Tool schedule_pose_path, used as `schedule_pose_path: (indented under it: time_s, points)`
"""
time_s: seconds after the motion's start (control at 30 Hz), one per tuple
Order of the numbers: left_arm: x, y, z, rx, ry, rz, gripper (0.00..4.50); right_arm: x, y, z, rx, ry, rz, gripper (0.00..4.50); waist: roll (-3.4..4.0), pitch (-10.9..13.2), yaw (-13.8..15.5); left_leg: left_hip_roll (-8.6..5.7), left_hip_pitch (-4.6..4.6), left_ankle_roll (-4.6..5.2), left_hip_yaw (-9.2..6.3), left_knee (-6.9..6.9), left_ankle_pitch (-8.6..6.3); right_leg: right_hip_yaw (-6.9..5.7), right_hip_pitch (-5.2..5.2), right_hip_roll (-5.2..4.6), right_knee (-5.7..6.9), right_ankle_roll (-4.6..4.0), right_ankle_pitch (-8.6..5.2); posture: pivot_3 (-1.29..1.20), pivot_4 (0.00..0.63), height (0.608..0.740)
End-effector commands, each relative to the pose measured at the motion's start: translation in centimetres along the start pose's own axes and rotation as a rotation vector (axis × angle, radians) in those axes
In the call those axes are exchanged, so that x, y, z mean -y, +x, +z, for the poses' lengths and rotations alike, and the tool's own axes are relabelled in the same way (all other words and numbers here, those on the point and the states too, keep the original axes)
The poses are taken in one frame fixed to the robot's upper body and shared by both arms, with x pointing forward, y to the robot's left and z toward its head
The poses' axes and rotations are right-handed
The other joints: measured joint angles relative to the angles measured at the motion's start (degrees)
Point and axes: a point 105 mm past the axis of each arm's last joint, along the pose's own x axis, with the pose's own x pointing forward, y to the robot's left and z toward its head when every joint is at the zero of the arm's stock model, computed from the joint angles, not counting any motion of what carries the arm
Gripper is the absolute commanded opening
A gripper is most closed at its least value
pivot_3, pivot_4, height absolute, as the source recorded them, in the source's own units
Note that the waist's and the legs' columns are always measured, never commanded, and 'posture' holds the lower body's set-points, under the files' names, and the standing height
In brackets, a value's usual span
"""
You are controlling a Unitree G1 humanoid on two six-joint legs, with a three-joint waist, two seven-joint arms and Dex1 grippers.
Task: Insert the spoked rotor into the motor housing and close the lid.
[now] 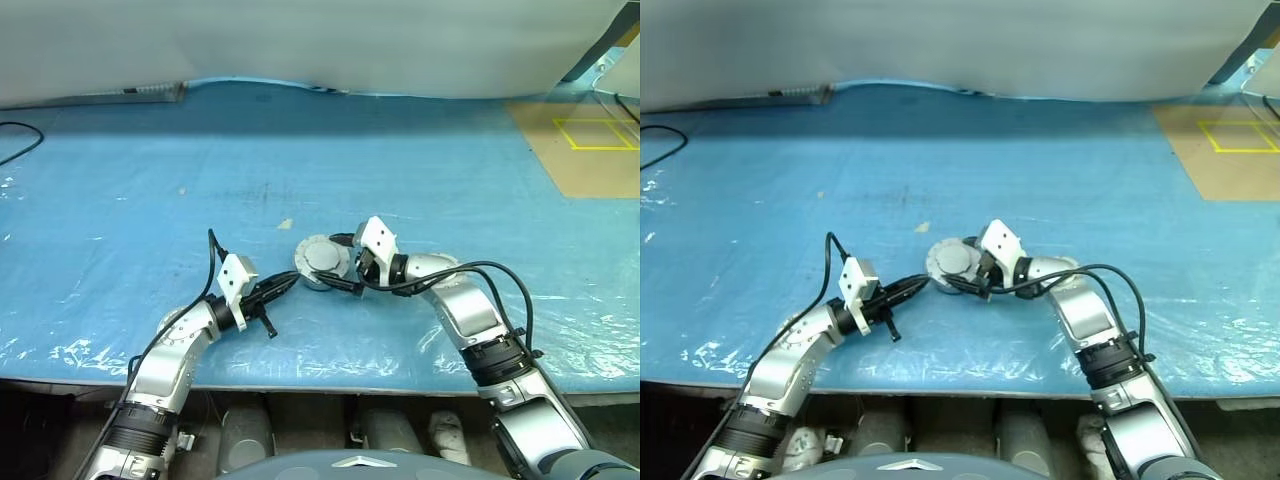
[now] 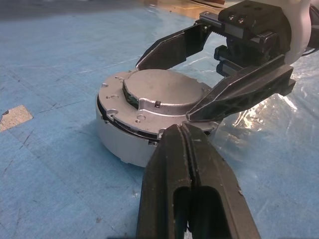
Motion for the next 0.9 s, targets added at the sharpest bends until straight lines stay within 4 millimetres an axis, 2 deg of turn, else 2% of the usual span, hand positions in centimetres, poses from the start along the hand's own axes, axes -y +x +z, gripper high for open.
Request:
schedule_pose_path:
  time_s: [0.03, 0.17, 0.43, 0.9]
  points:
    - [0.3, 0.0, 1.0, 0.032, 0.018, -0.007, 0.00, -0.4, 0.4, -0.1, -0.009, -0.008, 0.013, 4.07, 0.00, 0.0, 0.0, 0.00, 0.00, 0.00, 0.00, 0.00, 0.00, 0.00, 0.00, 0.00, 0.00, 0.00, 0.00, 0.00, 0.150, 0.740]
    - [0.3, -0.1, 1.0, 0.031, 0.018, -0.001, 0.00, -0.6, 0.4, -0.1, -0.010, -0.007, 0.015, 2.93, 0.00, 0.0, 0.0, 0.00, 0.02, 0.00, 0.00, 0.01, 0.00, 0.00, 0.01, 0.00, 0.01, 0.00, 0.00, 0.00, 0.150, 0.740]
    - [0.2, -0.2, 1.2, 0.030, 0.022, 0.012, 0.00, -0.6, 0.5, -0.1, -0.021, -0.020, -0.001, 2.93, 0.00, 0.0, 0.0, 0.00, 0.04, 0.00, 0.00, 0.01, 0.00, 0.01, 0.02, 0.00, 0.03, 0.00, 0.00, 0.00, 0.150, 0.740]
    - [0.4, -0.3, 1.7, 0.029, 0.028, 0.018, 0.00, -1.3, 1.4, -1.6, -0.119, -0.031, -0.021, 2.93, 0.01, 0.0, -0.2, -0.01, 0.20, 0.00, 0.00, 0.00, 0.00, 0.05, 0.13, 0.01, 0.06, 0.00, 0.00, 0.00, 0.150, 0.740]
